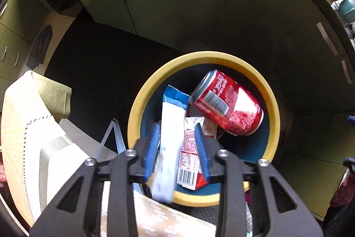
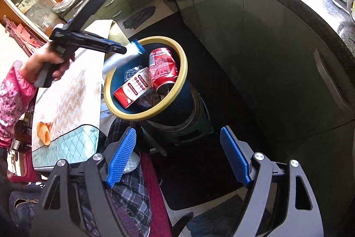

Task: Collect trash
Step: 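Carry the white tube over the bin and open the left gripper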

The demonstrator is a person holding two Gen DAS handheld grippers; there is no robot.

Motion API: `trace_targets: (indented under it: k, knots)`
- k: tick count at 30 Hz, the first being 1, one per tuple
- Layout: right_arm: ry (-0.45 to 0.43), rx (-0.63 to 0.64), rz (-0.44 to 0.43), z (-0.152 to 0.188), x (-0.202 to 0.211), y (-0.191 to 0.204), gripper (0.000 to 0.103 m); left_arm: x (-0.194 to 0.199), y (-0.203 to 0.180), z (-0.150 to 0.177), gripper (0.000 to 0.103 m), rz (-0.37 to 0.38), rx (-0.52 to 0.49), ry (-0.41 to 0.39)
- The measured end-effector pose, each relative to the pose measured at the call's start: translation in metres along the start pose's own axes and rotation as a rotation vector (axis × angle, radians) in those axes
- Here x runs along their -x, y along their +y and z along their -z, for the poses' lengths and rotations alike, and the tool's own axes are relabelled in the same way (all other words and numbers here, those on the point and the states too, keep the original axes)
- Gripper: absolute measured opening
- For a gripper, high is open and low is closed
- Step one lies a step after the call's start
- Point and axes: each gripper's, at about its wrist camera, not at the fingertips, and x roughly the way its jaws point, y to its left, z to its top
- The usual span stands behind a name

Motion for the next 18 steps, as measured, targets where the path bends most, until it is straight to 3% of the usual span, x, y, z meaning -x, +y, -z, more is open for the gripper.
trace_targets:
  k: [4,8,12,15,18]
  knots:
    - [0.009,0.042,-0.013,-0.003,-0.003,0.016,0.078,0.02,0.001,0.006,0.043,0.009,-0.002,-0.034]
    - [0.026,0.148,-0.032,-0.011,-0.01,0.057,0.078,0.077,0.014,0.044,0.045,0.029,-0.008,-0.104]
    - [0.042,0.293,-0.005,-0.018,-0.013,0.108,0.078,0.139,0.043,0.116,0.052,0.0,0.017,-0.177]
    - [0.047,0.381,0.035,-0.024,-0.02,0.139,0.078,0.177,0.07,0.183,0.054,-0.022,0.094,-0.213]
    - [0.066,0.442,-0.023,-0.032,-0.032,0.171,0.078,0.205,0.099,0.255,0.054,-0.049,0.187,-0.246]
